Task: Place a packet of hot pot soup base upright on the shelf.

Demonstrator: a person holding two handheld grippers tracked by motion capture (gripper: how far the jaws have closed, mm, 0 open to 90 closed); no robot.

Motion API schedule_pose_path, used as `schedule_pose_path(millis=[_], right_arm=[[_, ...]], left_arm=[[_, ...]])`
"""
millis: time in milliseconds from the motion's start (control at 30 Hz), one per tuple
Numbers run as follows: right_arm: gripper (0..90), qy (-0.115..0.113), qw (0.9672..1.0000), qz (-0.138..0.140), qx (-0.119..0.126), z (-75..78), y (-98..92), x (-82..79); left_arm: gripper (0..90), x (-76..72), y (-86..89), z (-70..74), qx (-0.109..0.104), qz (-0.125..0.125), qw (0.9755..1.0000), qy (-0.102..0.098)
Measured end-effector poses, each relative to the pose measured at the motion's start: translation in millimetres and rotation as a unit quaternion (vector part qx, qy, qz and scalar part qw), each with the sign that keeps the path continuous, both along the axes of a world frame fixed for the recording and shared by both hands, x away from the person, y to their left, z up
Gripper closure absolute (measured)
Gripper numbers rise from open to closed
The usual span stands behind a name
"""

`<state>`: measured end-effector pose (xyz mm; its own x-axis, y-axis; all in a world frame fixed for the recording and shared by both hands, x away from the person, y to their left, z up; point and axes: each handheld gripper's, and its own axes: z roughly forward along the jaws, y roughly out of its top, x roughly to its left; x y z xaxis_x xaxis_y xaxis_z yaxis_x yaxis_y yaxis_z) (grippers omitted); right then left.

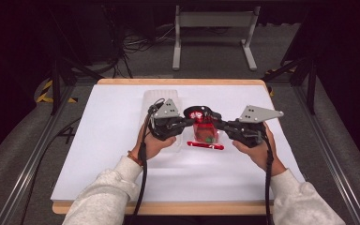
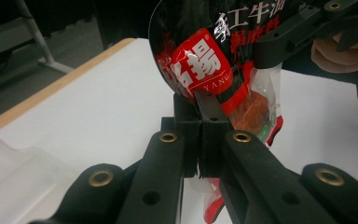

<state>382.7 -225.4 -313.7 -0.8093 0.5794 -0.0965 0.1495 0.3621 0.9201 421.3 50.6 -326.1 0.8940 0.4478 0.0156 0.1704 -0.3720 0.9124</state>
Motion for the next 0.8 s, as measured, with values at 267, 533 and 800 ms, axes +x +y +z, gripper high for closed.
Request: schedule_pose_path(millis=[267, 533, 800], right_arm=[[89.5, -0.013, 0.9999, -0.001, 0.003, 14.3, 28.3, 31.5], [89.6, -0.026, 0.9996, -0.005, 0.001, 24.8, 56.4, 67.9], [89.6, -0.027, 0.9996, -0.011, -0.001, 20.8, 88.7, 106.3]], left_arm=[[88.9, 18.7, 20.9, 16.0, -0.006, 0.048, 0.9988, -0.010], [88.8, 51.0, 42.1, 23.3, -0.023, 0.089, 0.9957, -0.011], [88.8, 80.1, 58.9, 23.9, -0.011, 0.127, 0.9917, -0.009]])
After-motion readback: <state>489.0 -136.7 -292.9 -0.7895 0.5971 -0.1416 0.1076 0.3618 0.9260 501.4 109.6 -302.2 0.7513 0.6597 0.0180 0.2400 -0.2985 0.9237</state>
